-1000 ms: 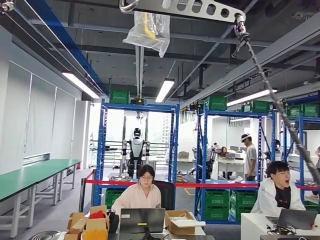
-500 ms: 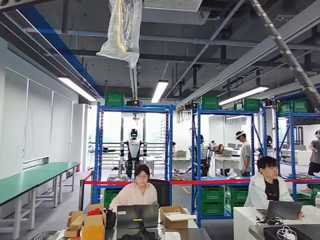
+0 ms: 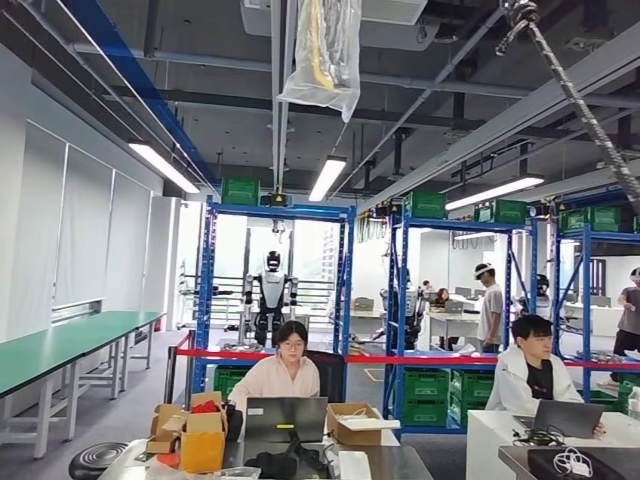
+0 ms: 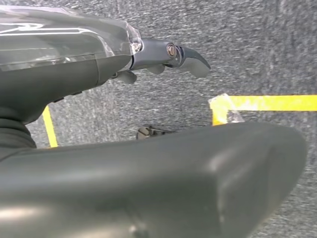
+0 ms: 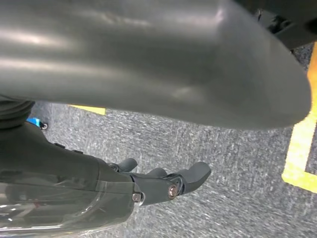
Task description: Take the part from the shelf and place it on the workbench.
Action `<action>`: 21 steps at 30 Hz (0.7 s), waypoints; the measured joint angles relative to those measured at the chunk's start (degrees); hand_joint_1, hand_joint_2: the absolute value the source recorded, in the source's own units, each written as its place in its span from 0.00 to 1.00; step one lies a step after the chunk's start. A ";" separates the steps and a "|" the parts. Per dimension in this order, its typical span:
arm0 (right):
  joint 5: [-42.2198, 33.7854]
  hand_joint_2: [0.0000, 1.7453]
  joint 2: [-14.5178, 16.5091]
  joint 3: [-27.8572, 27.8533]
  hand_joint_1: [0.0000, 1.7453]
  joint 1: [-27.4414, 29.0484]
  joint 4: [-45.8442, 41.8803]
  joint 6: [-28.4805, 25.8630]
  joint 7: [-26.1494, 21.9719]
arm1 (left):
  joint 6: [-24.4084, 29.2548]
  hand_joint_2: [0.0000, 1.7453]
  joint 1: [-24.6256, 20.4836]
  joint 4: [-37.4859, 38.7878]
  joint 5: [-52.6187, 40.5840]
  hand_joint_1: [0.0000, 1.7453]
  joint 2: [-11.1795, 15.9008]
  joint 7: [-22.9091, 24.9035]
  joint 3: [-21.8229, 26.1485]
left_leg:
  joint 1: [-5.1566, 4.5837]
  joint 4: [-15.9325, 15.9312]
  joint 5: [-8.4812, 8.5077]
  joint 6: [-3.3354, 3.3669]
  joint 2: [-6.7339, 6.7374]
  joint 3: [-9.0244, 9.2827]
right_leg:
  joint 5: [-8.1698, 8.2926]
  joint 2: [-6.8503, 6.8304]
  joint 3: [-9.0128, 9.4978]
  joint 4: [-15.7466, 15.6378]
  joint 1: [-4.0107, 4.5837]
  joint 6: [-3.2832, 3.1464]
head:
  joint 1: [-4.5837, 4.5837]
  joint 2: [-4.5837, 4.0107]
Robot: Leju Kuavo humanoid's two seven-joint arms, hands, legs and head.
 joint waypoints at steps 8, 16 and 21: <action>-0.78 0.50 -0.48 -1.10 0.00 -0.02 0.06 -0.53 0.46 | 0.46 0.00 -0.34 0.00 0.03 0.00 -0.34 0.91 0.66 | -0.15 -0.02 0.33 -0.78 -0.02 -0.40 | 7.25 0.23 8.27 -15.74 1.00 -1.99 | 0.02 0.00; -2.11 1.00 -0.84 -3.56 0.00 0.10 0.06 -0.95 3.62 | -0.21 0.00 -0.44 0.00 -0.11 0.00 -0.43 -0.01 0.72 | 0.21 14.67 -6.22 -2.04 -0.20 -7.20 | 7.43 0.14 8.53 -17.85 0.50 -3.07 | 0.06 0.00; -1.47 1.00 -1.63 -4.43 0.00 0.13 0.05 -1.27 4.93 | -0.53 0.00 -0.77 0.06 -0.18 0.00 -0.96 0.09 0.72 | 1.41 2.80 -0.84 -3.24 -0.69 -1.88 | 6.22 0.47 6.79 -14.50 0.64 -2.32 | 0.06 0.00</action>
